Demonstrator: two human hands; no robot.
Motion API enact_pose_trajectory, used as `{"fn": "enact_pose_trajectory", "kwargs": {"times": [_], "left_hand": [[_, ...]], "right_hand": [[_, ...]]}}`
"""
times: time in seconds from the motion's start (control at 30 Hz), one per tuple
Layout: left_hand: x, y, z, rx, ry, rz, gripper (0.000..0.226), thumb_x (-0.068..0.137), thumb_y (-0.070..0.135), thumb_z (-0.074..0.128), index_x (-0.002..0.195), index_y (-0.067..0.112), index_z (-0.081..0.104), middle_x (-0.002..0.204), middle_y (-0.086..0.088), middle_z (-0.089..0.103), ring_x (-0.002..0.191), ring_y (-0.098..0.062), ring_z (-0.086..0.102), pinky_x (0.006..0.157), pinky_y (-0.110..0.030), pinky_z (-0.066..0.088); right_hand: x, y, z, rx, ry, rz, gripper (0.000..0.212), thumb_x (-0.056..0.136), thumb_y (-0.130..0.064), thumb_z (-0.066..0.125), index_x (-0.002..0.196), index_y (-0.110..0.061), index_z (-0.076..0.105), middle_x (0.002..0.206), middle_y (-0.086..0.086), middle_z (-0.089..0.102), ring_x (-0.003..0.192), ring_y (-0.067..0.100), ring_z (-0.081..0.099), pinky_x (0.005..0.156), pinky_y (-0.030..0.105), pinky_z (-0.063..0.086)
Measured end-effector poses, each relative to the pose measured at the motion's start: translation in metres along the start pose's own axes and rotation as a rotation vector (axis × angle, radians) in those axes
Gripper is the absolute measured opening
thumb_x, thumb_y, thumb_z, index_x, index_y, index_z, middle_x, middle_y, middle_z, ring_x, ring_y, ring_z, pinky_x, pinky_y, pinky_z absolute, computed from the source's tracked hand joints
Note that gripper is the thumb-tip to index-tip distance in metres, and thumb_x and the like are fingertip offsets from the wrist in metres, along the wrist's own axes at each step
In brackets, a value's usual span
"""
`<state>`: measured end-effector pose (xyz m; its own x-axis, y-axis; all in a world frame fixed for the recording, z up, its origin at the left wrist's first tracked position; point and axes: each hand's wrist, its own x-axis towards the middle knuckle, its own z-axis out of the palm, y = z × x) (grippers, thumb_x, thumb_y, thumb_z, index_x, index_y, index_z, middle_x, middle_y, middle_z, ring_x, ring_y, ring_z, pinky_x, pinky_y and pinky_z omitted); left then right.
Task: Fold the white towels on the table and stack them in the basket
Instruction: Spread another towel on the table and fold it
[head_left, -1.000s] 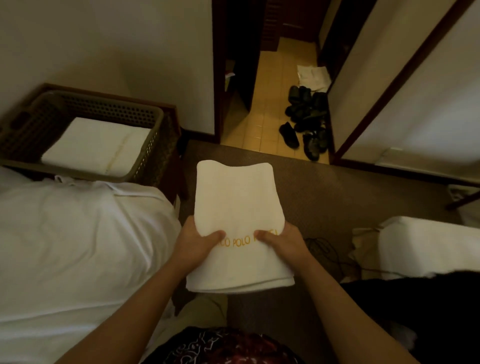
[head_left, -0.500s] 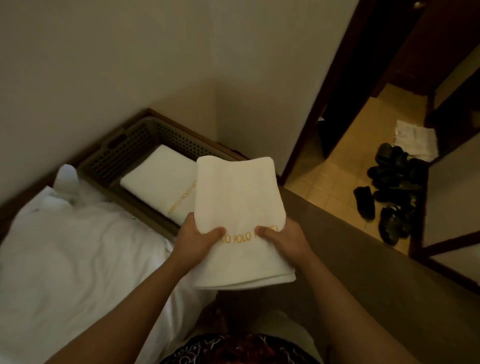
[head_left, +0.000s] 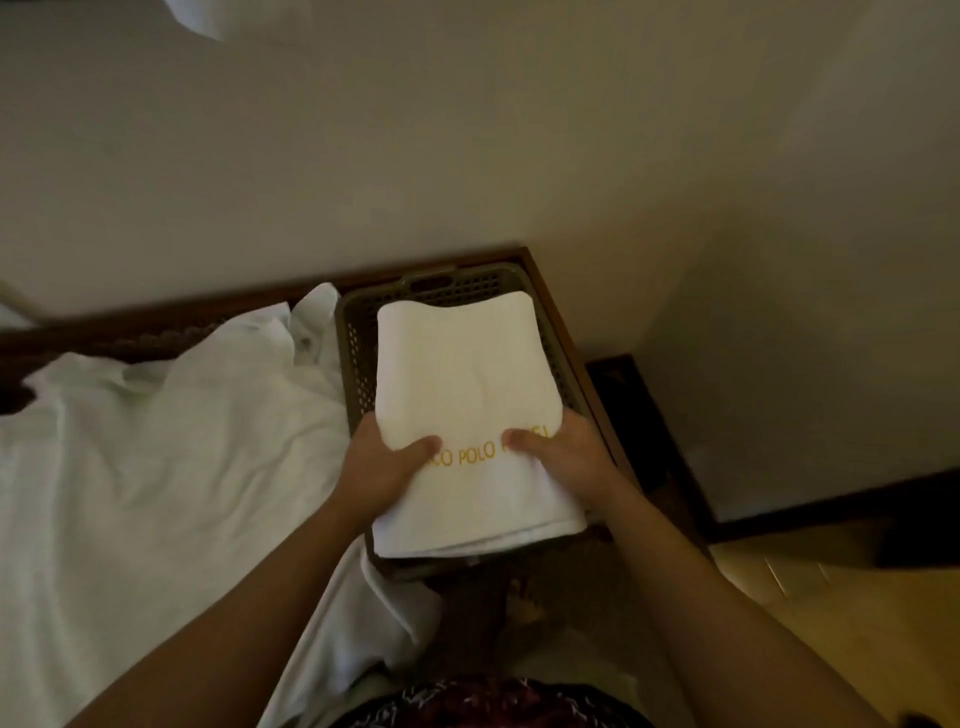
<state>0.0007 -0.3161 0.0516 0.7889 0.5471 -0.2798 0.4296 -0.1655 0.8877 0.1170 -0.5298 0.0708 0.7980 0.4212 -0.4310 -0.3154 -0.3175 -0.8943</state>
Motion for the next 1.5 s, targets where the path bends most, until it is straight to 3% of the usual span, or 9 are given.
{"fn": "enact_pose_trajectory", "kwargs": {"times": [0.2,0.3,0.47,0.63,0.87,1.03,1.17,1.3,1.5], "left_hand": [[0.035,-0.007,0.030,-0.070,0.163,-0.169,0.061,0.076,0.032,0.090,0.126,0.021,0.057,0.114,0.009,0.065,0.100,-0.009,0.064,0.080,-0.026,0.053],[0.048,-0.031,0.048,-0.087,0.173,-0.298,0.059,0.081,0.034,0.086,0.126,0.019,0.052,0.113,0.006,0.064,0.099,-0.011,0.064,0.075,-0.024,0.052],[0.030,-0.088,0.080,-0.128,0.129,-0.585,0.094,0.072,0.059,0.083,0.143,0.010,0.047,0.135,-0.003,0.062,0.116,-0.022,0.062,0.100,-0.040,0.053],[0.013,-0.097,0.089,-0.086,0.163,-0.553,0.057,0.087,0.049,0.076,0.131,0.017,0.061,0.123,0.002,0.069,0.112,-0.020,0.066,0.094,-0.039,0.055],[0.011,-0.098,0.095,0.018,0.148,-0.625,0.052,0.094,0.038,0.071,0.133,0.012,0.051,0.132,-0.008,0.062,0.121,-0.029,0.059,0.098,-0.042,0.049],[0.001,-0.082,0.095,0.115,0.164,-0.602,0.059,0.093,0.038,0.072,0.139,0.014,0.044,0.135,-0.006,0.059,0.125,-0.030,0.057,0.101,-0.044,0.047],[-0.019,-0.067,0.085,0.188,0.236,-0.488,0.056,0.090,0.032,0.070,0.140,0.023,0.047,0.134,-0.002,0.058,0.118,-0.024,0.060,0.101,-0.045,0.052],[-0.034,-0.046,0.052,0.164,0.333,-0.408,0.050,0.092,0.025,0.069,0.139,0.024,0.054,0.132,0.002,0.056,0.105,-0.012,0.061,0.089,-0.025,0.049],[-0.043,-0.040,-0.034,0.068,0.491,-0.341,0.040,0.097,0.024,0.066,0.136,0.026,0.056,0.133,0.013,0.052,0.106,-0.009,0.061,0.083,-0.020,0.048]], "right_hand": [[0.073,-0.008,-0.019,-0.063,-0.121,0.036,0.031,0.083,-0.013,0.085,0.104,-0.030,0.069,0.094,-0.021,0.072,0.083,-0.007,0.070,0.066,0.012,0.055],[0.104,0.018,-0.024,-0.082,-0.146,0.127,0.029,0.083,-0.017,0.085,0.106,-0.026,0.070,0.105,-0.009,0.075,0.093,0.007,0.072,0.079,0.025,0.060],[0.117,0.088,-0.029,-0.226,-0.193,0.423,0.042,0.090,-0.028,0.078,0.128,-0.014,0.067,0.128,0.003,0.069,0.111,0.021,0.066,0.093,0.035,0.054],[0.117,0.086,-0.032,-0.195,-0.157,0.405,0.033,0.092,-0.019,0.077,0.123,-0.012,0.069,0.114,-0.001,0.069,0.104,0.017,0.065,0.084,0.029,0.052],[0.107,0.107,-0.024,-0.443,-0.121,0.423,0.044,0.088,-0.021,0.079,0.128,-0.010,0.063,0.128,0.005,0.068,0.113,0.023,0.064,0.094,0.035,0.053],[0.091,0.093,-0.014,-0.703,-0.060,0.277,0.075,0.093,-0.022,0.073,0.148,-0.006,0.025,0.142,0.016,0.047,0.122,0.034,0.056,0.096,0.041,0.050],[0.068,0.078,0.010,-1.115,-0.039,0.022,0.100,0.089,-0.026,0.066,0.159,-0.017,-0.005,0.162,0.015,0.001,0.144,0.038,0.020,0.116,0.060,0.027],[0.053,0.049,0.067,-1.131,-0.210,-0.149,0.095,0.086,-0.027,0.062,0.159,-0.024,0.001,0.166,0.011,-0.013,0.152,0.035,0.001,0.120,0.065,0.003],[0.047,0.009,0.163,-1.002,-0.426,-0.363,0.072,0.093,-0.033,0.059,0.155,-0.028,0.022,0.168,0.009,0.004,0.152,0.032,0.015,0.122,0.060,0.014]]}}
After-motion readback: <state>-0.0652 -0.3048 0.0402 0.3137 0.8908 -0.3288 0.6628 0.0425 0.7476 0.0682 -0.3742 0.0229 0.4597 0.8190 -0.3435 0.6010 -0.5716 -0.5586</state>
